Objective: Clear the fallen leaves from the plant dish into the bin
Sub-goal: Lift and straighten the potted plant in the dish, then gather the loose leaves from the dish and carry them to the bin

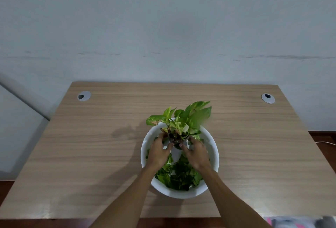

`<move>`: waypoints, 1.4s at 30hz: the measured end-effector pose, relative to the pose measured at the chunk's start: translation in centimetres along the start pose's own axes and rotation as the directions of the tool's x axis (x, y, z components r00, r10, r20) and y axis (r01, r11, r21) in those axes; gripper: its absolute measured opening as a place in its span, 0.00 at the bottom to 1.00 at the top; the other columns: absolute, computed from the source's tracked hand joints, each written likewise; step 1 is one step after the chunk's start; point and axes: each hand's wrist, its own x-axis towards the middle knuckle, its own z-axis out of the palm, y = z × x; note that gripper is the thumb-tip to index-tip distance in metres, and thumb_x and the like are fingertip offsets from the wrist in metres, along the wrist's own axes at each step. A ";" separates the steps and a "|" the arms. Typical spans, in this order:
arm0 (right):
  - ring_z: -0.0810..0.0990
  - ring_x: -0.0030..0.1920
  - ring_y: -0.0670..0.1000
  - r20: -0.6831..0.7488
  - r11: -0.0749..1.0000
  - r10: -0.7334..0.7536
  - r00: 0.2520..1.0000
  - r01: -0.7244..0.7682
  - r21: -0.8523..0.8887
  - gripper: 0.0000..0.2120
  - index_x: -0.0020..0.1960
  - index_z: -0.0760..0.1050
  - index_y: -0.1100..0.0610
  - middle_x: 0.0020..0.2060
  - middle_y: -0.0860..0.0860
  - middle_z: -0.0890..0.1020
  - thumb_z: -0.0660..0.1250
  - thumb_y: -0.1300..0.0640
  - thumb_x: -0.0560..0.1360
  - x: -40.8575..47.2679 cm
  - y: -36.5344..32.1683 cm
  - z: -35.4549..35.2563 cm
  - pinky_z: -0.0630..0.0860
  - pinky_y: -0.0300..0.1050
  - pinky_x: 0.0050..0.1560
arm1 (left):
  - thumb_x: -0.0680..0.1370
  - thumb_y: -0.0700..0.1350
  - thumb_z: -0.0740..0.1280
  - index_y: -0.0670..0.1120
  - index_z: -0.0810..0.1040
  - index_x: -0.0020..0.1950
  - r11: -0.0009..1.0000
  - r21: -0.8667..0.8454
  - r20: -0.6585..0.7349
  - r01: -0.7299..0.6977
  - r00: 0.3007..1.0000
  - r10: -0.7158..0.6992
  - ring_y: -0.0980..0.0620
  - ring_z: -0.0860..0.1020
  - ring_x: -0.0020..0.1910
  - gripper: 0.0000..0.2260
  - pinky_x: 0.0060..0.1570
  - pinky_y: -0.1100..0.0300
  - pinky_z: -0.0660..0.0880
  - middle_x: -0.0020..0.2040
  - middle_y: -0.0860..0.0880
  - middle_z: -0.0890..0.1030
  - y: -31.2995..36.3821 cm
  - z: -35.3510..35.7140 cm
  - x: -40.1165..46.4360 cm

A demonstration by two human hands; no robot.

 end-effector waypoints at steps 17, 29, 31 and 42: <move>0.54 0.78 0.57 0.132 0.963 0.009 0.991 0.027 -0.269 0.24 0.77 0.59 0.61 0.77 0.58 0.61 0.54 0.57 0.82 -0.4 1.8 -0.2 0.51 0.51 0.79 | 0.79 0.43 0.58 0.44 0.56 0.78 0.693 0.702 0.190 -0.166 0.981 0.043 0.49 0.54 0.78 0.27 0.75 0.54 0.56 0.78 0.46 0.59 -3.2 -0.5 0.5; 0.46 0.80 0.55 0.258 0.930 0.043 0.965 0.056 -0.363 0.28 0.79 0.51 0.60 0.80 0.57 0.51 0.50 0.48 0.83 -5.9 0.9 0.1 0.47 0.50 0.78 | 0.79 0.44 0.57 0.44 0.62 0.75 0.673 0.726 0.176 -0.142 0.984 0.019 0.46 0.57 0.77 0.24 0.75 0.52 0.55 0.77 0.45 0.61 -2.7 0.0 -5.1; 0.47 0.80 0.55 0.273 0.926 0.029 0.961 0.077 -0.369 0.28 0.79 0.51 0.60 0.80 0.57 0.52 0.50 0.48 0.83 -7.1 0.7 0.1 0.46 0.48 0.78 | 0.79 0.45 0.55 0.45 0.60 0.76 0.660 0.738 0.193 -0.141 0.981 -0.006 0.47 0.55 0.77 0.24 0.76 0.51 0.53 0.77 0.47 0.60 -2.5 0.3 -6.4; 0.65 0.75 0.53 0.138 0.919 -0.042 0.990 0.092 -0.384 0.28 0.74 0.67 0.54 0.74 0.53 0.69 0.46 0.44 0.79 -8.6 -1.8 0.1 0.61 0.54 0.75 | 0.82 0.47 0.54 0.50 0.68 0.73 0.815 0.517 0.190 -0.262 0.963 0.189 0.58 0.63 0.74 0.19 0.74 0.64 0.53 0.73 0.55 0.69 -1.5 -0.2 -8.5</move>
